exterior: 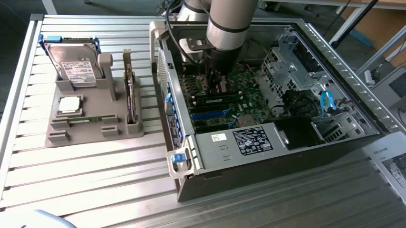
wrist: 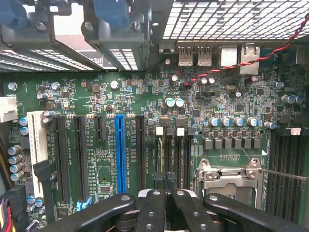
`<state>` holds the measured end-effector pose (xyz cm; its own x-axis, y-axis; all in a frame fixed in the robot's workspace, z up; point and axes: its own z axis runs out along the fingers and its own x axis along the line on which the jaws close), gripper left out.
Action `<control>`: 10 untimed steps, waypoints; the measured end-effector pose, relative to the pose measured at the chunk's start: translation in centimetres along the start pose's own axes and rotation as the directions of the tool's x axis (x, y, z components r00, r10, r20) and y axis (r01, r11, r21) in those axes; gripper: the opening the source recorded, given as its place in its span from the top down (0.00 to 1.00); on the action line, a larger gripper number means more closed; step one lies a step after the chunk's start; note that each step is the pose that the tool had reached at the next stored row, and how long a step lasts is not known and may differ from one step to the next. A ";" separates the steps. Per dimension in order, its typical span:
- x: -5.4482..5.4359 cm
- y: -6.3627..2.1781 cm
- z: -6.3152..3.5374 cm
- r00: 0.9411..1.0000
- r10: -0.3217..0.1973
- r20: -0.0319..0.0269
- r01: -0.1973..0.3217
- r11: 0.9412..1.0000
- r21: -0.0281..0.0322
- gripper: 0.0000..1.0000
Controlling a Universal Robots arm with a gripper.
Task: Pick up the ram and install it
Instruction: 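Press down the ram until it locks into place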
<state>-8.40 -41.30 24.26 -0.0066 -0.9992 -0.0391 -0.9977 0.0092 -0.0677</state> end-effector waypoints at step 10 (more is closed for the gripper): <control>0.0 0.26 -0.01 1.000 0.000 0.000 0.000 1.000 0.000 0.90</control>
<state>-8.66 -41.30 24.25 -0.0066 -0.9992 -0.0392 -0.9977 0.0092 -0.0677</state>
